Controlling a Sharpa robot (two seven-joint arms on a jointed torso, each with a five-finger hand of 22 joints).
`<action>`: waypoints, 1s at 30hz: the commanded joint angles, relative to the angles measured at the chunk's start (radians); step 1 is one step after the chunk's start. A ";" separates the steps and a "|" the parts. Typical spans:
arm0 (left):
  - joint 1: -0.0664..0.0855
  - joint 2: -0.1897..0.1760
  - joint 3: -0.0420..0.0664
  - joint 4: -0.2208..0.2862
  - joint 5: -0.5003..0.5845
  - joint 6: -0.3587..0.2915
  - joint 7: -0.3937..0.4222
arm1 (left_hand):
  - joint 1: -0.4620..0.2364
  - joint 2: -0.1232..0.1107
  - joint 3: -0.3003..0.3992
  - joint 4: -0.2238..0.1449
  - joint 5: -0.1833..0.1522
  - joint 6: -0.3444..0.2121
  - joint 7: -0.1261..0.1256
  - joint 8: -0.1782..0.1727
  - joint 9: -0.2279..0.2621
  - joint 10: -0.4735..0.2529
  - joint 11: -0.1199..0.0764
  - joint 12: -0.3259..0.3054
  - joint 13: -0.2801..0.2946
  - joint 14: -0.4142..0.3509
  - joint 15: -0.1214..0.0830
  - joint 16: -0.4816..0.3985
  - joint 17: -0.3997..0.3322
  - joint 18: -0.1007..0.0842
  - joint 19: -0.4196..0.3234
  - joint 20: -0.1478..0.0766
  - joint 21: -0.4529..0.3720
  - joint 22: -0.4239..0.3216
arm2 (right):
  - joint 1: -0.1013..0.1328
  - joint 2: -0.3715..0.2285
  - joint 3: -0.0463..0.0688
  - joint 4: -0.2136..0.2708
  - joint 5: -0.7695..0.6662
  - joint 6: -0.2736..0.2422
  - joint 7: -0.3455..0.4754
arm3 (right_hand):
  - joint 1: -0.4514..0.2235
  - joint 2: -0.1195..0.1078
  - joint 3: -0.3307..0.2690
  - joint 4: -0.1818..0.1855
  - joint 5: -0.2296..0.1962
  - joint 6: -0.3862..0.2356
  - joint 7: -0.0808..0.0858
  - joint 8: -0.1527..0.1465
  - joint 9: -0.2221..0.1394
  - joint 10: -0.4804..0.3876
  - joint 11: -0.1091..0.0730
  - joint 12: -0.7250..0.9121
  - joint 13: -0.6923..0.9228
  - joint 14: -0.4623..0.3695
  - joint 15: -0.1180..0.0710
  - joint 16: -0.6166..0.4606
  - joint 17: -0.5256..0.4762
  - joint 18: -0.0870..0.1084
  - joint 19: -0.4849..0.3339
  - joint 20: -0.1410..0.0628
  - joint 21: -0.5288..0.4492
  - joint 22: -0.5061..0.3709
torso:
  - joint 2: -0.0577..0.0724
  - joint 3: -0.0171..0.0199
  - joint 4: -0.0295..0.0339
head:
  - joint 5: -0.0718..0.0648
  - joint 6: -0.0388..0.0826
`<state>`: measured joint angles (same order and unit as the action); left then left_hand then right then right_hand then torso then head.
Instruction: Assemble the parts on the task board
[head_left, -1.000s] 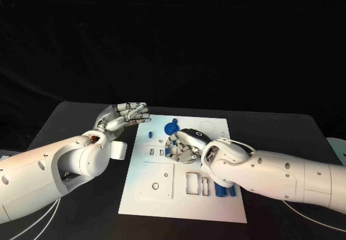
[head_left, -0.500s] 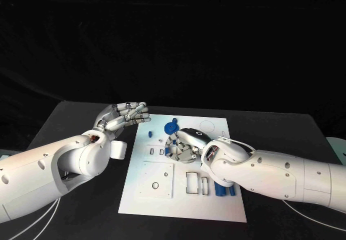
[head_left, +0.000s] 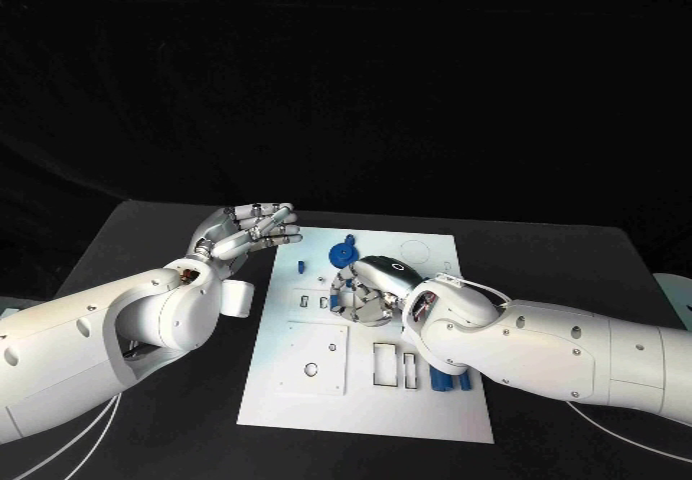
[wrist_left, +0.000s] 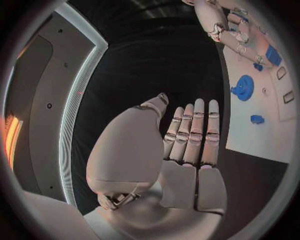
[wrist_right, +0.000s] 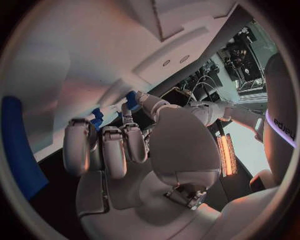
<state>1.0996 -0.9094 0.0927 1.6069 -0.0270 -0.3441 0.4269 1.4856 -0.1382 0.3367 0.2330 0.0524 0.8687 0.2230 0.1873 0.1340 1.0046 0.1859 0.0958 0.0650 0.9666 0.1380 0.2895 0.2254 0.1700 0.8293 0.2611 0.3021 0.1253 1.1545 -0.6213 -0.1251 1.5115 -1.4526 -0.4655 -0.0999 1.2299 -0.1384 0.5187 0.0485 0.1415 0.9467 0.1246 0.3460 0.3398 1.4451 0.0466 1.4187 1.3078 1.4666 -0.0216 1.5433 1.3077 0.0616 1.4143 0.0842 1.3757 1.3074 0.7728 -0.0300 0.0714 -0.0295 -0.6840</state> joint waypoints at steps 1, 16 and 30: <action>0.000 0.000 0.000 0.001 0.003 0.021 0.002 | -0.012 -0.001 0.002 -0.004 0.000 -0.004 0.024 -0.004 -0.001 -0.001 0.005 -0.005 0.000 0.000 0.007 -0.004 0.002 0.013 0.007 0.003 -0.001 -0.001 | -0.002 -0.004 -0.001 0.014 -0.038 -0.001 -0.040 | 0.000 0.010 0.003 -0.001 0.006 0.006 0.000 0.003 0.003 0.000 -0.002 0.003 0.094 0.081 -0.001 0.001 0.153 -0.001 0.001 0.002 0.004 0.035 | 0.000 0.0002 0.0002 | 0.001 -0.001; 0.000 -0.004 0.000 0.002 0.003 0.024 -0.002 | -0.012 -0.001 0.002 -0.004 0.000 -0.004 0.024 -0.004 -0.002 -0.001 0.005 -0.005 0.000 0.000 0.007 -0.004 0.002 0.013 0.007 0.003 -0.002 -0.002 | 0.002 -0.022 0.003 0.065 -0.089 -0.013 -0.096 | -0.002 0.010 0.004 0.000 0.015 0.009 -0.002 0.005 0.004 0.003 -0.004 0.005 0.096 0.082 -0.002 0.001 0.156 -0.004 0.008 0.001 0.012 0.045 | 0.001 0.0006 -0.0002 | 0.001 -0.003; 0.000 -0.003 -0.001 0.001 0.003 0.025 -0.004 | -0.012 -0.001 0.002 -0.004 0.000 -0.004 0.024 -0.004 -0.002 -0.001 0.005 -0.005 0.000 0.000 0.007 -0.004 0.002 0.013 0.007 0.003 -0.002 -0.002 | 0.012 -0.017 0.007 0.068 -0.129 0.002 -0.148 | -0.004 0.009 0.004 0.000 0.020 0.010 -0.002 0.006 0.005 0.003 -0.004 0.005 0.096 0.082 -0.003 0.002 0.157 -0.004 0.010 0.001 0.014 0.048 | 0.000 -0.0007 -0.0006 | 0.000 -0.002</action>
<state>1.0996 -0.9138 0.0915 1.6057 -0.0269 -0.3382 0.4194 1.4856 -0.1382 0.3368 0.2331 0.0524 0.8687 0.2231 0.1873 0.1335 1.0046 0.1858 0.0958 0.0650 0.9666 0.1379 0.2895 0.2261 0.1700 0.8293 0.2611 0.3021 0.1245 1.1662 -0.6406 -0.1184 1.5808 -1.5475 -0.4764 -0.2136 1.2301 -0.1387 0.5187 0.0484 0.1588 0.9499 0.1213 0.3483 0.3431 1.4452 0.0466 1.4187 1.3078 1.4666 -0.0216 1.5433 1.3074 0.0616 1.4180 0.0880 1.3880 1.3078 0.7729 -0.0305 0.0709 -0.0290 -0.6867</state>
